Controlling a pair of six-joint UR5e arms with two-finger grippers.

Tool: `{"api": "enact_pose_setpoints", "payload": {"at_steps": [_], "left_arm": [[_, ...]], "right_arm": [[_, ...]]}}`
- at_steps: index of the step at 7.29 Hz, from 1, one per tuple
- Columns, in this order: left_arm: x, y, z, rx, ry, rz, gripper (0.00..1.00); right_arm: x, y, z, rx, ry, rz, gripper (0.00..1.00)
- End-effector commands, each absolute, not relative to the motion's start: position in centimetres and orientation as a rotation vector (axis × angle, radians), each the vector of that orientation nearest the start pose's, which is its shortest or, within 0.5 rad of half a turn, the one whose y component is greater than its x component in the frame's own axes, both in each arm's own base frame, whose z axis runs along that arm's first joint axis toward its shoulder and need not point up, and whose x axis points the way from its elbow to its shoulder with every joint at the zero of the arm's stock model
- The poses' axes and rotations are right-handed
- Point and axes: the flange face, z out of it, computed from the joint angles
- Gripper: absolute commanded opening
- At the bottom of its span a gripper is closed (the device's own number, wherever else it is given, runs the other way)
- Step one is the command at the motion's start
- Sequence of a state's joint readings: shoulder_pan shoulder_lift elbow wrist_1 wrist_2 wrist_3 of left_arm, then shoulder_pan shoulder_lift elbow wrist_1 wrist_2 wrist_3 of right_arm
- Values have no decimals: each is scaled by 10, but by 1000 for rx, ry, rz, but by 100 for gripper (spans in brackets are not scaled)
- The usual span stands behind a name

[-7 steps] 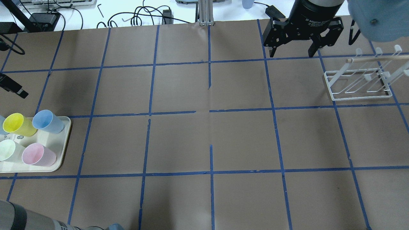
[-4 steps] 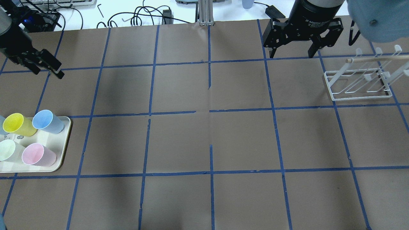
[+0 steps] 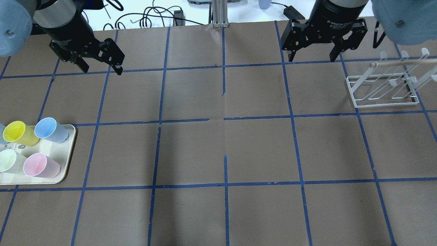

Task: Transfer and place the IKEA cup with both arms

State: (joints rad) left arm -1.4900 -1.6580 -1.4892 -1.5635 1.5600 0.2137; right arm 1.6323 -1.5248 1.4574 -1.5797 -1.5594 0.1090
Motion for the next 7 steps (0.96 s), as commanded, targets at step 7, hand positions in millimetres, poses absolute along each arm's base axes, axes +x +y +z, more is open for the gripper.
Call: {"api": "enact_pose_setpoints", "payload": {"at_steps": [7], "left_arm": [[-104,-508,518,19,3153,6,100]], "right_arm": [[166,-509,522,76,3121,-118,100]]}}
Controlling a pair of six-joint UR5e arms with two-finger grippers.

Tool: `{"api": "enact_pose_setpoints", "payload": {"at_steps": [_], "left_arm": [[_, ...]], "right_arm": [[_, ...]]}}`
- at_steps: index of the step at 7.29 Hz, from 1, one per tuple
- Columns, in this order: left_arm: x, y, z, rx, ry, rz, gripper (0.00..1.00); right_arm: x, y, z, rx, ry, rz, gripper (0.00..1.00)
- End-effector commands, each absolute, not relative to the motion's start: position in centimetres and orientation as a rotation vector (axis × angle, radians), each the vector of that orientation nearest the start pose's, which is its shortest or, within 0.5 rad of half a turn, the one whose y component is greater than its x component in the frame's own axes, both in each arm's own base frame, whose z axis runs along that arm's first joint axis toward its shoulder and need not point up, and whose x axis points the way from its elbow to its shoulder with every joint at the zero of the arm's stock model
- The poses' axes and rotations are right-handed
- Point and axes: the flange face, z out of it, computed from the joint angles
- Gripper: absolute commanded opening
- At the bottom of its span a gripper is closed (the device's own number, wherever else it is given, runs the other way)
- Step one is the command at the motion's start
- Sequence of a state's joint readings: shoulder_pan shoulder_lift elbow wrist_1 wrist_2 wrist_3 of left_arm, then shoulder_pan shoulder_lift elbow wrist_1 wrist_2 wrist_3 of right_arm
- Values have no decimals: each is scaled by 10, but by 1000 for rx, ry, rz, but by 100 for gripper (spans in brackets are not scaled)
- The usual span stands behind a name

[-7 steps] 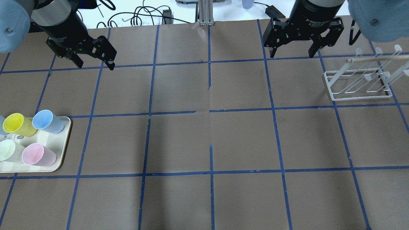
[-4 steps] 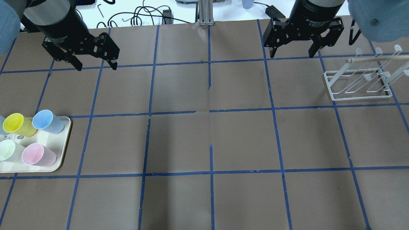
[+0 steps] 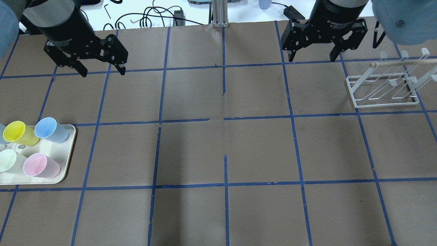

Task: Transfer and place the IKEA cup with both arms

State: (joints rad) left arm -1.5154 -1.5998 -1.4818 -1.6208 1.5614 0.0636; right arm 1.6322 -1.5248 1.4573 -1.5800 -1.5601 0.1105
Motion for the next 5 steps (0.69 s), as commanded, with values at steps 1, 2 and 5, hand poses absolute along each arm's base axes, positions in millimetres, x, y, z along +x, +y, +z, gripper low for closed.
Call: {"api": "enact_pose_setpoints", "payload": {"at_steps": [1,2,5], "left_arm": [[-101,-509,518,14,3153,11,100],[-100,-510,519,10,3162,7,100],[-104,-514,511,24,3160,32,100]], "right_arm": [[166,-509,522,76,3121,-118,100],[166,-509,522,76,3121,-118,100],[166,-509,522,76,3121,-118,100]]}}
